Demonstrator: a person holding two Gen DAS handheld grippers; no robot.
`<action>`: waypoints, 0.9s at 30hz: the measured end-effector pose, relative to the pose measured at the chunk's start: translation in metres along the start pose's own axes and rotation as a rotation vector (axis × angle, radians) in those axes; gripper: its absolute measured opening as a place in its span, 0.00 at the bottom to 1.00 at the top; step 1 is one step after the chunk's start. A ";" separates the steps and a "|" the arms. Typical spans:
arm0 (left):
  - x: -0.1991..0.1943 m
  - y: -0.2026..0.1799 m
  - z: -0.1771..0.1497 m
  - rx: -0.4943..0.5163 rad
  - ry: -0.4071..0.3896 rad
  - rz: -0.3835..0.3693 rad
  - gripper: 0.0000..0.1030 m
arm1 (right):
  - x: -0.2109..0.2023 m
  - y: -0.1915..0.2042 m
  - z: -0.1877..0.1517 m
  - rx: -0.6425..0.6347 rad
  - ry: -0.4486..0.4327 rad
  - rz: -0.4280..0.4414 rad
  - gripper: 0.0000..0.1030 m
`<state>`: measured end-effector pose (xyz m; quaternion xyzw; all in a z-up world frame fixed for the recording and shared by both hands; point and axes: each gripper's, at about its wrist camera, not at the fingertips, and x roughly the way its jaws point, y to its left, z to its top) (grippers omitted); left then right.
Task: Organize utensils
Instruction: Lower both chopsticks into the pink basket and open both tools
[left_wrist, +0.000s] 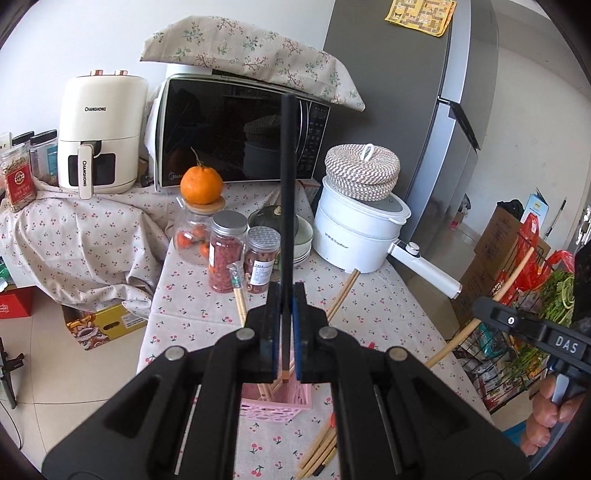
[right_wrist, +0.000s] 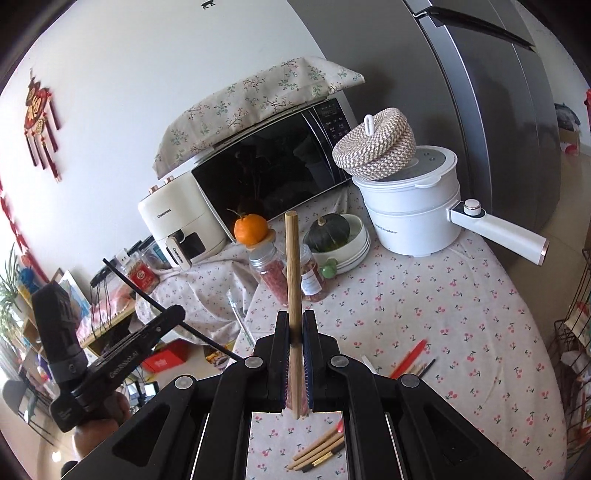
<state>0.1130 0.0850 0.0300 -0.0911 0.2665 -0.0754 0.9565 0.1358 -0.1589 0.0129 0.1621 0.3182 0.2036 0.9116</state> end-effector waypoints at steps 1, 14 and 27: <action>0.005 0.000 0.000 0.003 -0.001 0.006 0.06 | 0.002 -0.001 0.000 0.002 0.002 0.000 0.06; 0.060 0.013 -0.009 -0.037 0.148 0.054 0.10 | 0.008 0.003 0.009 0.018 -0.041 0.047 0.06; 0.015 0.025 -0.019 -0.040 0.195 0.087 0.69 | 0.052 0.039 0.013 -0.084 -0.087 0.050 0.06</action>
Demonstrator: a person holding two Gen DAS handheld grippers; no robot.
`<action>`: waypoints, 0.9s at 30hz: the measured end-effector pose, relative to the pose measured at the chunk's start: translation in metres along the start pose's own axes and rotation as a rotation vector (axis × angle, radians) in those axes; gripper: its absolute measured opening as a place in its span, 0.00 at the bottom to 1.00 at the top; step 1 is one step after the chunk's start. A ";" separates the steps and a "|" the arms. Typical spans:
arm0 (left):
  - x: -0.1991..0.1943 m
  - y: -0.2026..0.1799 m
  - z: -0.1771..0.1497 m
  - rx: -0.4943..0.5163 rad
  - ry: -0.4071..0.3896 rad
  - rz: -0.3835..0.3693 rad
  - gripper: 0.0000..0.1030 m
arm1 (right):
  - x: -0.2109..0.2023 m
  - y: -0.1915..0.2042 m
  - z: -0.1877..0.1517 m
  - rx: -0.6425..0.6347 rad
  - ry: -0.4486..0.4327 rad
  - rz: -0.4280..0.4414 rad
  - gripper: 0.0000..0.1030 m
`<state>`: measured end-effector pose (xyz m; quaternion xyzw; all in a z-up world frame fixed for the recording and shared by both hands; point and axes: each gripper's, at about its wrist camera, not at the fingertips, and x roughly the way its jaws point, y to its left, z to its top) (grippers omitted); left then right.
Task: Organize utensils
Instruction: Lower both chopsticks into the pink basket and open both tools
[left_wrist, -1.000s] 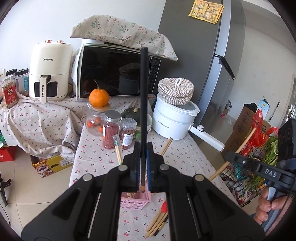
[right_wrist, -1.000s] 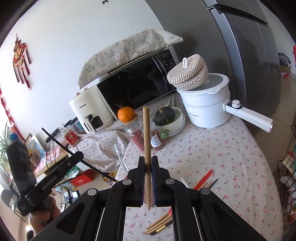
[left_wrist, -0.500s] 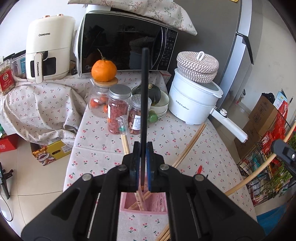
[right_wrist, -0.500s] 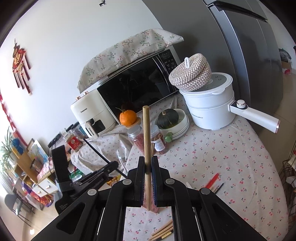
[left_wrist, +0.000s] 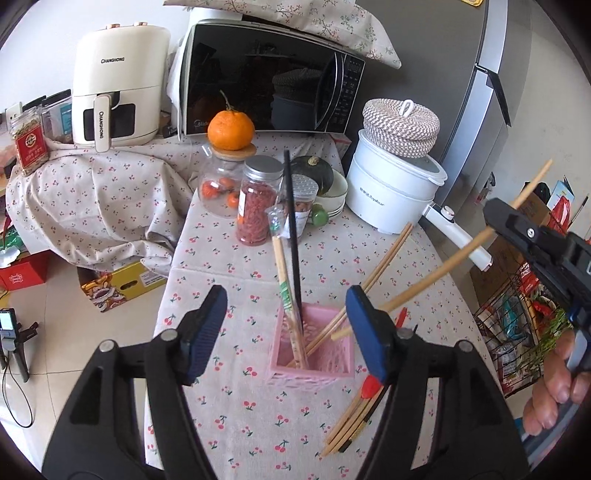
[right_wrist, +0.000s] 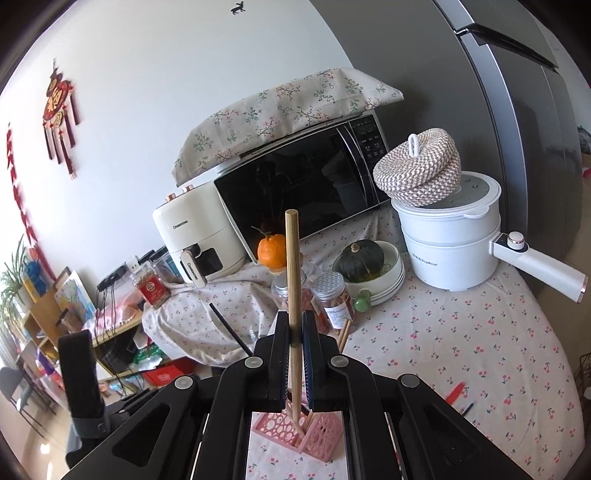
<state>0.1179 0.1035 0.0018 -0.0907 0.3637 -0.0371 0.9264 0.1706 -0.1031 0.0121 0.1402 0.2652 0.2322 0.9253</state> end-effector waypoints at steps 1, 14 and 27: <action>0.000 0.004 -0.003 -0.004 0.015 0.003 0.70 | 0.005 0.003 -0.002 -0.013 0.003 0.000 0.06; 0.001 0.028 -0.031 -0.004 0.123 0.005 0.71 | 0.058 0.013 -0.026 -0.053 0.085 -0.033 0.07; 0.003 0.011 -0.041 0.024 0.165 -0.048 0.78 | 0.003 0.009 0.001 -0.071 -0.033 -0.037 0.61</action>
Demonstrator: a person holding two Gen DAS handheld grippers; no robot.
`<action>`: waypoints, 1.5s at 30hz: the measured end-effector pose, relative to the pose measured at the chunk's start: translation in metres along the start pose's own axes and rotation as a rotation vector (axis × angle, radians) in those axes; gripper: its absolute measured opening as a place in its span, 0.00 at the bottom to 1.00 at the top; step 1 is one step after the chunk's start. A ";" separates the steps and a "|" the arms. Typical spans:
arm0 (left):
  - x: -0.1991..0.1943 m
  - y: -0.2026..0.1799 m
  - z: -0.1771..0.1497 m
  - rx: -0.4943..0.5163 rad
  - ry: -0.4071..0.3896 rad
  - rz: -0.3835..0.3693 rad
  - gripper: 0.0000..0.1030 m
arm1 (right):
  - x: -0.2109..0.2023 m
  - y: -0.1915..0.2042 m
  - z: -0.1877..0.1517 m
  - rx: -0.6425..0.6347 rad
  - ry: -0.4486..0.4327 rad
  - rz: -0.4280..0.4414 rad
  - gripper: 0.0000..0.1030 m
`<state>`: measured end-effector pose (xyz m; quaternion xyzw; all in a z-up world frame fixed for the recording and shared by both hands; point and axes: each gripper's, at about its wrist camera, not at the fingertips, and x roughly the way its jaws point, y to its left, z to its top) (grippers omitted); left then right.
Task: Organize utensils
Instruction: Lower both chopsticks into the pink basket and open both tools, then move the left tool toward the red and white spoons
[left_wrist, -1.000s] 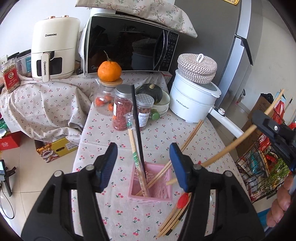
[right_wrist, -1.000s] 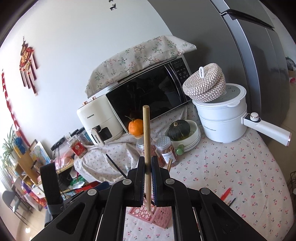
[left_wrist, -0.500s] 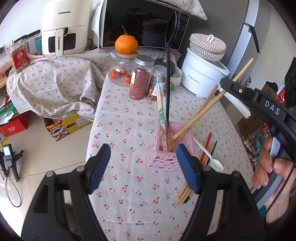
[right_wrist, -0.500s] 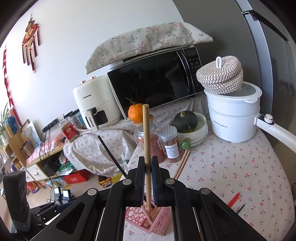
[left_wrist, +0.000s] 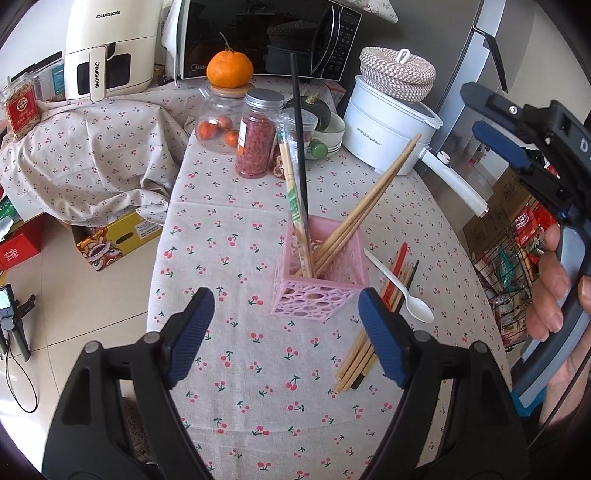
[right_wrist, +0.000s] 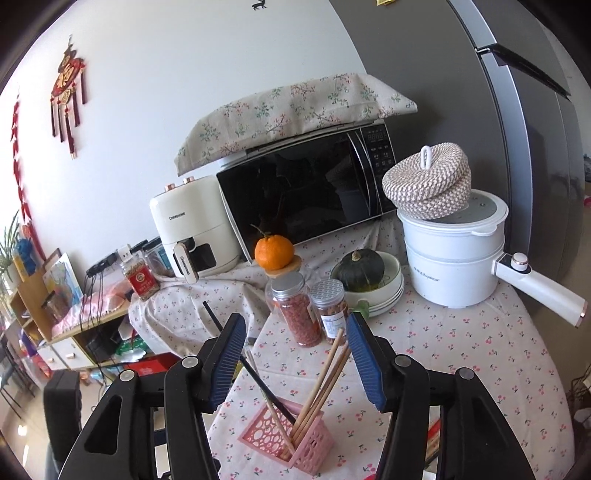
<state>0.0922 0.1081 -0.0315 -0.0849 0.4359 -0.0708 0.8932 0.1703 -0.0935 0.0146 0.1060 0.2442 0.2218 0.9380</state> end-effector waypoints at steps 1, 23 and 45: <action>0.001 -0.002 -0.001 0.004 0.005 -0.003 0.79 | -0.008 -0.002 0.002 0.001 -0.008 -0.009 0.63; 0.035 -0.066 -0.023 0.131 0.144 -0.038 0.82 | -0.044 -0.094 -0.063 0.064 0.328 -0.246 0.86; 0.119 -0.144 -0.015 0.281 0.331 -0.044 0.33 | -0.021 -0.182 -0.110 0.138 0.681 -0.365 0.86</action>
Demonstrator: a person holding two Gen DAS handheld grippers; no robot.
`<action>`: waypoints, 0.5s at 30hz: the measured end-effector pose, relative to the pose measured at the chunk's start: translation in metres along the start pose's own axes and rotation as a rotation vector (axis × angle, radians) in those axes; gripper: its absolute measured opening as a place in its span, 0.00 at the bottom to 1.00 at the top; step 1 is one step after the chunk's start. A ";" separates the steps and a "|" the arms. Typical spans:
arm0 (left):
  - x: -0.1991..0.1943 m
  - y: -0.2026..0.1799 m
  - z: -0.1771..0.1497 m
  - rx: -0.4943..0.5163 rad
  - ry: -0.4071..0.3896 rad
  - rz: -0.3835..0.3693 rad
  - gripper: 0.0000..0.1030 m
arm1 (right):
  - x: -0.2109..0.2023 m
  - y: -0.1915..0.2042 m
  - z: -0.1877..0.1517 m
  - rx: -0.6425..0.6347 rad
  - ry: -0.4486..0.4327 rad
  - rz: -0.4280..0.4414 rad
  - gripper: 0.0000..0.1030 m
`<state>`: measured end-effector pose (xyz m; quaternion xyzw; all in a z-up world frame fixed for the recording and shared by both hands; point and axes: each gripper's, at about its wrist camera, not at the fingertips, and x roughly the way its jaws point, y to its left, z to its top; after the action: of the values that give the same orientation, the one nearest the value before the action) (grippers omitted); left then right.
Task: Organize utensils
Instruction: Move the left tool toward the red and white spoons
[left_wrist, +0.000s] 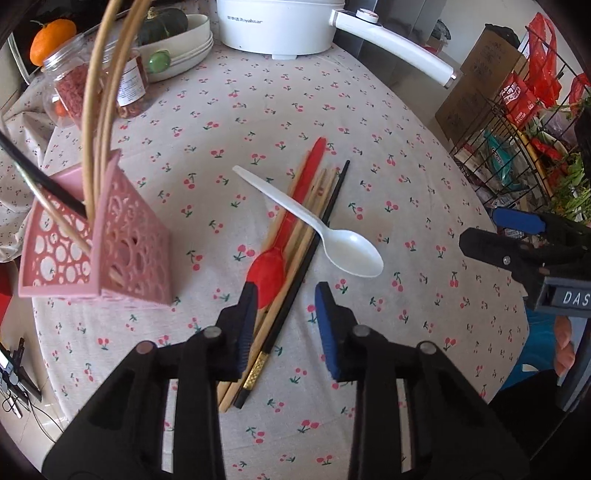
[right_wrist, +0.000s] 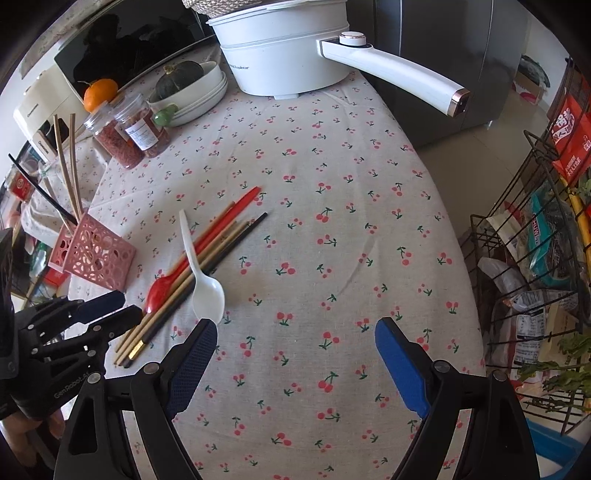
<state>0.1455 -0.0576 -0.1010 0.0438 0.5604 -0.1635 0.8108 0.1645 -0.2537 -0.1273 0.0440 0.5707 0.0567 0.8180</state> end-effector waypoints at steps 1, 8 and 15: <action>0.004 -0.004 0.005 0.004 0.006 0.001 0.33 | 0.001 -0.004 0.002 0.008 0.003 -0.006 0.86; 0.025 -0.021 0.015 -0.077 0.058 -0.110 0.33 | 0.000 -0.026 0.010 0.061 -0.004 0.000 0.86; 0.041 -0.018 0.005 -0.209 0.099 -0.146 0.33 | 0.001 -0.037 0.013 0.084 -0.003 -0.002 0.86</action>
<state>0.1578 -0.0847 -0.1349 -0.0737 0.6153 -0.1607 0.7682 0.1785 -0.2899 -0.1289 0.0775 0.5714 0.0318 0.8164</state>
